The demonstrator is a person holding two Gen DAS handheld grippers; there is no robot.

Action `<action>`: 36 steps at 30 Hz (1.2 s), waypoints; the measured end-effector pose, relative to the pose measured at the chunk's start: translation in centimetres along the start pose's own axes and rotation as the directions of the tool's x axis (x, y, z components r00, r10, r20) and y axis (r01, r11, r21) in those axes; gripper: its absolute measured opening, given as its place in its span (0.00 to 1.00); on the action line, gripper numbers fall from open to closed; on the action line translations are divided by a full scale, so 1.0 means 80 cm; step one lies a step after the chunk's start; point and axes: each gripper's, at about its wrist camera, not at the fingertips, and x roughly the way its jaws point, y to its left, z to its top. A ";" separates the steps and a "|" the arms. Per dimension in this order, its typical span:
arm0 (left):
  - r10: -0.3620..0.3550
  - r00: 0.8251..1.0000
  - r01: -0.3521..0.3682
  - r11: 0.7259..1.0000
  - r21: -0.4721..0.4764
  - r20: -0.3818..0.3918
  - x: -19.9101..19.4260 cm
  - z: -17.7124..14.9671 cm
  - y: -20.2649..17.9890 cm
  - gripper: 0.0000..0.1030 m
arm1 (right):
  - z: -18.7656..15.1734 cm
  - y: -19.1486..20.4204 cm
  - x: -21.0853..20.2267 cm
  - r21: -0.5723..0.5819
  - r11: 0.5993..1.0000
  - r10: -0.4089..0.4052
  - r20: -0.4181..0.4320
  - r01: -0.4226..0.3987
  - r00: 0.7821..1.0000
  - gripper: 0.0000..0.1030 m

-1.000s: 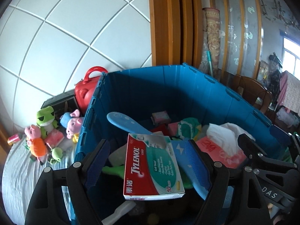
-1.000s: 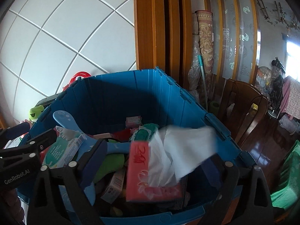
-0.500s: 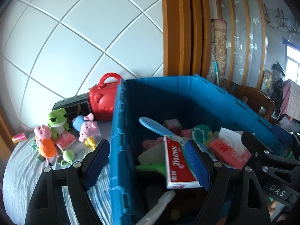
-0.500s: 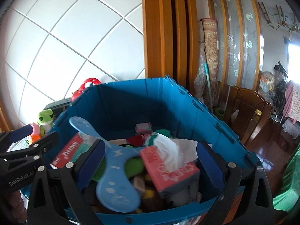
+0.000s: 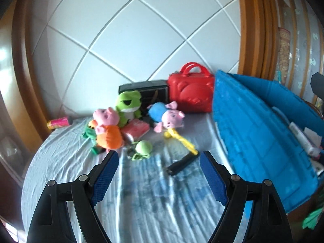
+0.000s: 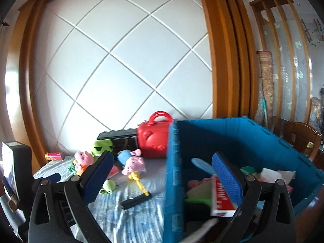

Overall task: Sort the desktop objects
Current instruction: 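Withdraw both tools from the bin back over the bed, then grasp the green plush ball with the left tool while the right tool grasps the black roll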

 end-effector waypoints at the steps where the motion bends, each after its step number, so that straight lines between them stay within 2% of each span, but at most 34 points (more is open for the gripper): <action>1: 0.018 1.000 -0.018 1.000 0.000 -0.018 0.007 -0.005 0.020 0.81 | -0.005 0.024 0.011 0.000 1.000 0.026 -0.016 -0.026 1.000 0.97; 5: 0.063 0.993 -0.065 0.998 -0.012 -0.103 0.042 -0.028 0.085 0.81 | -0.037 0.099 0.065 -0.003 0.996 0.090 -0.127 -0.091 0.988 0.97; 8: 0.074 0.984 -0.079 0.997 -0.023 -0.165 0.072 -0.045 0.114 0.81 | -0.072 0.132 0.115 0.013 0.995 0.095 -0.249 -0.095 0.964 0.96; 9: 0.070 0.981 -0.078 0.996 -0.033 -0.183 0.084 -0.050 0.119 0.81 | -0.086 0.139 0.130 0.016 0.996 0.091 -0.288 -0.090 0.953 0.94; 11: 0.061 0.973 -0.073 0.996 -0.046 -0.221 0.107 -0.061 0.124 0.81 | -0.113 0.149 0.158 0.024 0.997 0.083 -0.365 -0.080 0.927 0.78; 13: 0.046 0.966 -0.059 0.997 -0.043 -0.254 0.129 -0.072 0.121 0.81 | -0.143 0.151 0.186 0.033 0.997 0.076 -0.438 -0.068 0.896 0.69; 18: 0.039 0.943 -0.041 0.999 0.002 -0.330 0.203 -0.075 0.105 0.80 | -0.201 0.134 0.257 0.077 0.997 0.044 -0.564 0.000 0.825 0.68; 20: 0.041 0.940 -0.039 0.999 0.013 -0.339 0.233 -0.070 0.101 0.80 | -0.215 0.126 0.279 0.102 0.994 0.029 -0.593 0.040 0.805 0.68; 25: 0.002 0.929 0.022 0.998 0.063 -0.369 0.306 -0.056 0.084 0.80 | -0.247 0.111 0.329 0.161 0.977 -0.003 -0.653 0.142 0.757 0.68; 30: -0.003 0.919 0.077 0.982 0.174 -0.394 0.374 -0.041 0.066 0.80 | -0.261 0.106 0.373 0.225 0.938 -0.047 -0.669 0.262 0.741 0.68; 36: -0.043 0.907 0.147 0.965 0.219 -0.420 0.455 -0.027 0.047 0.80 | -0.276 0.102 0.431 0.249 0.877 -0.133 -0.696 0.411 0.706 0.68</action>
